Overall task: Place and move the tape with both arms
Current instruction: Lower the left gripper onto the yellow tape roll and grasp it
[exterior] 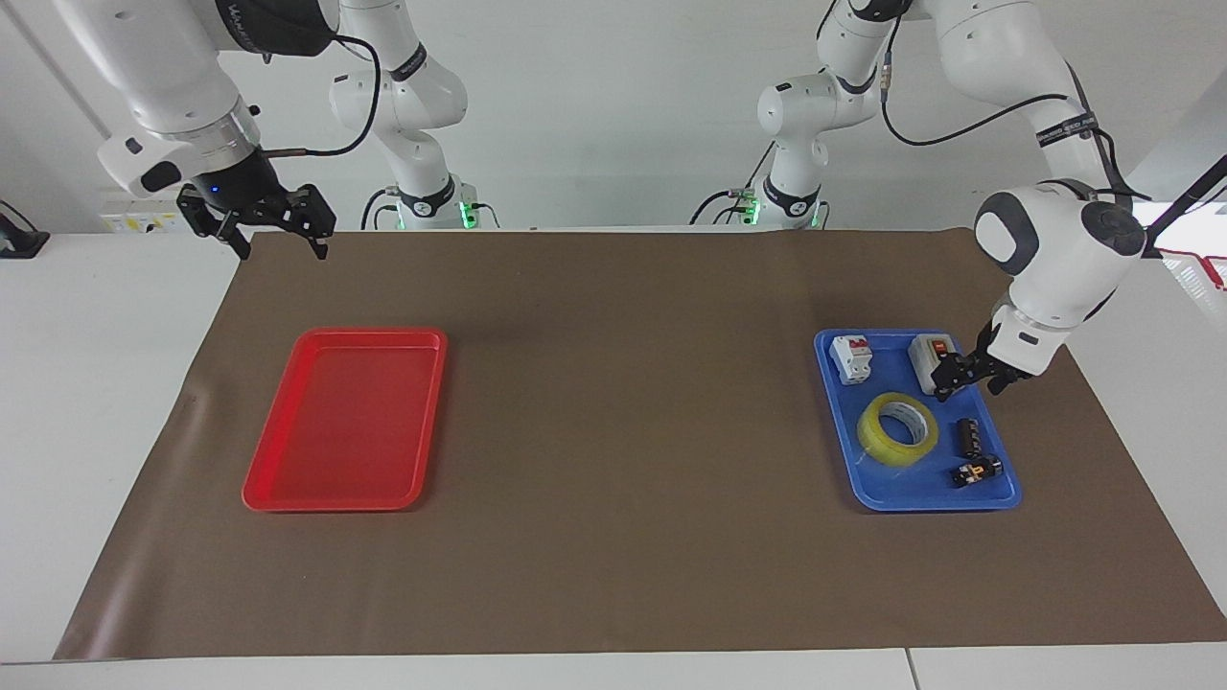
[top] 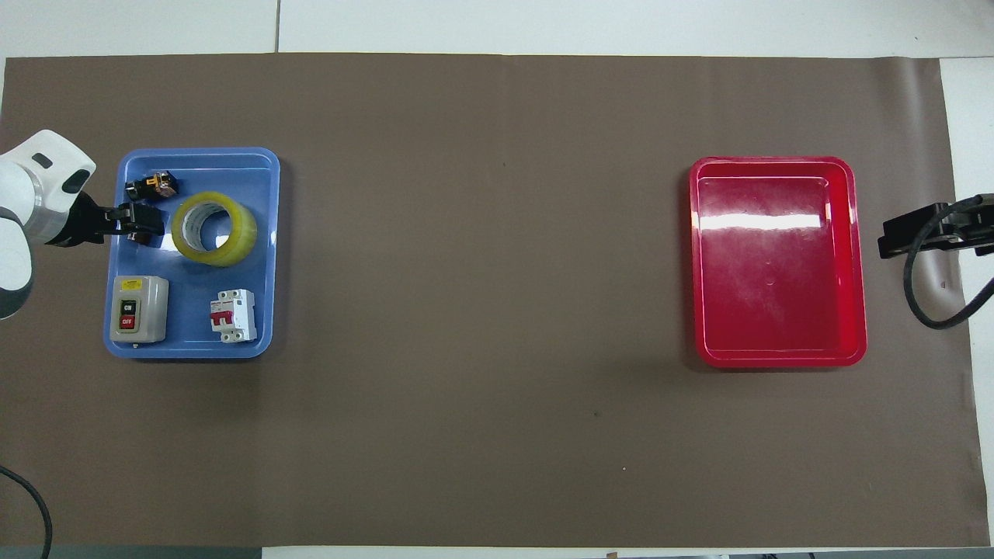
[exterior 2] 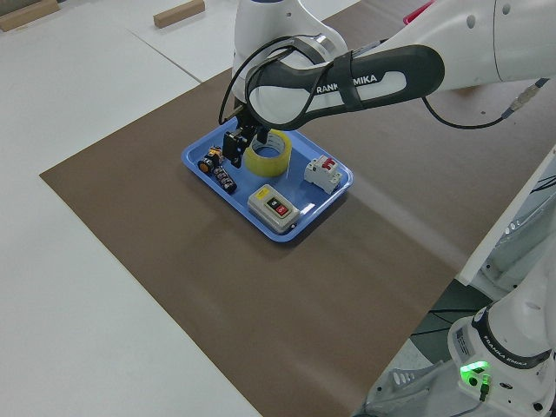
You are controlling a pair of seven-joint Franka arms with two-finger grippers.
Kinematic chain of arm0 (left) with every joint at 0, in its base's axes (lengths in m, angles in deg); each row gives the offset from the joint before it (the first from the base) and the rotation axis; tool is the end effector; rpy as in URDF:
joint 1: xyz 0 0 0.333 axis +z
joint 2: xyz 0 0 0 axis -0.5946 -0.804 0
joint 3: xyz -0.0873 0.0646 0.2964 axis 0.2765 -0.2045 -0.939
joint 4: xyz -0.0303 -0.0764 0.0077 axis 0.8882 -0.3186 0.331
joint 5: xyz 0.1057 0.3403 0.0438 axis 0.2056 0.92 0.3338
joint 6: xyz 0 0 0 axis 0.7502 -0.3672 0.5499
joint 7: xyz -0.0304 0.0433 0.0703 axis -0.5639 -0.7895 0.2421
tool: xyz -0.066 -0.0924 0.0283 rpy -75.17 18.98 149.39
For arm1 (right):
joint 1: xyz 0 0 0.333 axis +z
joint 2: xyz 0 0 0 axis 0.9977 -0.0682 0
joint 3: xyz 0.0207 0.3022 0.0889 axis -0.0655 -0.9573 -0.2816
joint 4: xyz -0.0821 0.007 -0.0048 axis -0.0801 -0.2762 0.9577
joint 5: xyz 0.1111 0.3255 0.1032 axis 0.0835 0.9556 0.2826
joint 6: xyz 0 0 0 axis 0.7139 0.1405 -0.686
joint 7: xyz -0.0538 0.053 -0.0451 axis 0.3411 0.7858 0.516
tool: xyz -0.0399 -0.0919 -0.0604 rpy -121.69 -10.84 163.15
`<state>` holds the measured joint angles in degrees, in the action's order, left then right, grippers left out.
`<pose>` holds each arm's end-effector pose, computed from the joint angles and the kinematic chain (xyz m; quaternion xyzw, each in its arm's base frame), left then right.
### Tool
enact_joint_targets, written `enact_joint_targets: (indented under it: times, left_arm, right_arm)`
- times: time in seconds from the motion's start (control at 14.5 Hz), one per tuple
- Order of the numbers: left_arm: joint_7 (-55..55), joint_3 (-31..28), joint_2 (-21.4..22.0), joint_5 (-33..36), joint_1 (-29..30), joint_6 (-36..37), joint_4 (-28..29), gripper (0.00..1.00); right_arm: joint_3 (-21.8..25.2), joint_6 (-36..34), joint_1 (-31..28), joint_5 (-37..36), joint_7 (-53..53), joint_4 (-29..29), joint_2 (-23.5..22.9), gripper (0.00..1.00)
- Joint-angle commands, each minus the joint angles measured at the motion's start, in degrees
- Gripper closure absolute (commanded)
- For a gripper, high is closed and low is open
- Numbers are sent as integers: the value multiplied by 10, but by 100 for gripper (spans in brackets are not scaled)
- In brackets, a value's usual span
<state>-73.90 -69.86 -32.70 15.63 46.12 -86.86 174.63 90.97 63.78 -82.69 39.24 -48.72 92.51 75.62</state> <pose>0.5785 0.0556 0.3875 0.9989 0.0345 0.0323 0.0029 0.5011 -0.0142 0.6149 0.9994 -0.0034 -0.0300 0.0148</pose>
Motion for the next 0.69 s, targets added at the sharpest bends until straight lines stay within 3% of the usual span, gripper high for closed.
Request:
enact_joint_targets:
  times: [0.0,0.41,0.62]
  left_arm:
    - [-45,-3,-19,2,-22,-32,2,12]
    - [-64,-3,-42,1,-31,-46,4,23]
    - [-64,-3,-48,2,-31,-46,5,40]
  right_arm:
    - [3,-1,-1,-2,7,-2,0,0]
    - [2,7,3,-2,-1,3,1,0]
    - [3,7,-2,-1,2,3,1,0]
